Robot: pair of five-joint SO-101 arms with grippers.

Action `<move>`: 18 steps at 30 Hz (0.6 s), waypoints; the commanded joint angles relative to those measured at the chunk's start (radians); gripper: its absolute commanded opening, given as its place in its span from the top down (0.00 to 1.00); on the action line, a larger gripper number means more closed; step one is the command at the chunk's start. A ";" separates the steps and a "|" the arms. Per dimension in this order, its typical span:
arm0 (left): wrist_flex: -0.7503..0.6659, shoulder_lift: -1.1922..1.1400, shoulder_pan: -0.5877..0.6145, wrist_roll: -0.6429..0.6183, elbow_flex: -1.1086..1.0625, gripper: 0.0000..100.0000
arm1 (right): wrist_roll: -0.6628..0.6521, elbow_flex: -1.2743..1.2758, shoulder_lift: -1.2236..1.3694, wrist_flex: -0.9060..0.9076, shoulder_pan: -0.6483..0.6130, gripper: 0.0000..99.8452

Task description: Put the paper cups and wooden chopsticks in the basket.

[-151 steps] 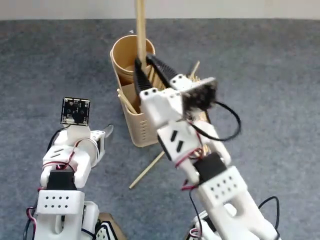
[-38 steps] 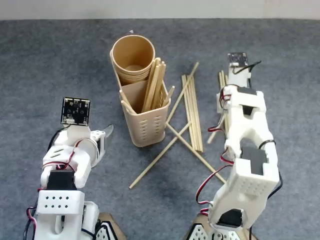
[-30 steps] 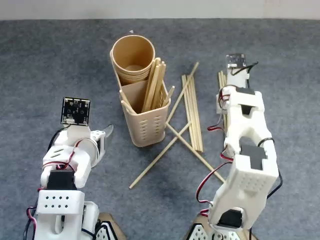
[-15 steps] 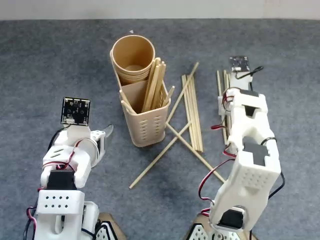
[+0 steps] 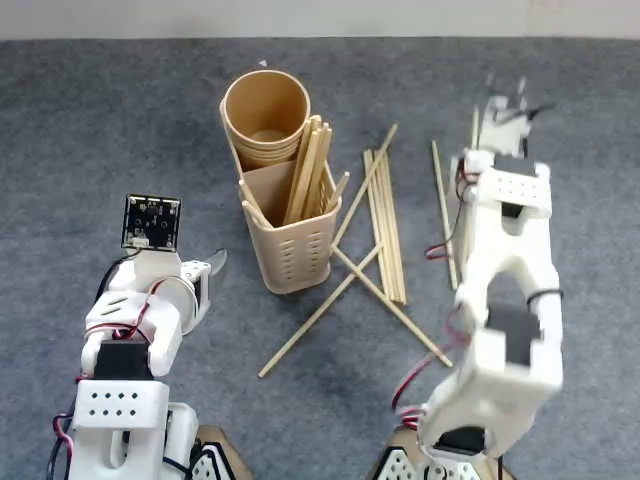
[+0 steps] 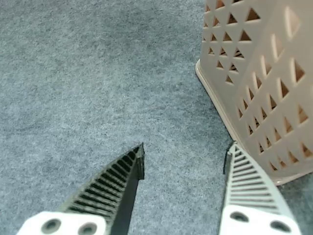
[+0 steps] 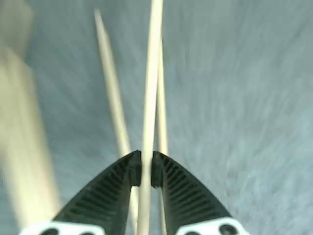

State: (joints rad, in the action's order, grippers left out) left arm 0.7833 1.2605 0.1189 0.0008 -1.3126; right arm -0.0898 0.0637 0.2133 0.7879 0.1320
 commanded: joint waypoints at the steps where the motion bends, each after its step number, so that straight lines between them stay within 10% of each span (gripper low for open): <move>1: -0.018 0.010 -0.015 -0.008 0.005 0.74 | 0.086 -0.007 -0.417 0.001 -0.128 1.00; 18: -0.020 0.010 -0.010 -0.008 0.005 0.74 | 0.117 0.555 -1.164 -0.625 -0.630 1.00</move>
State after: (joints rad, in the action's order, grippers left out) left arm 0.7833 1.2605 0.1189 0.0008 -1.3126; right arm 0.0161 0.6038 -0.9053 0.2631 -0.4173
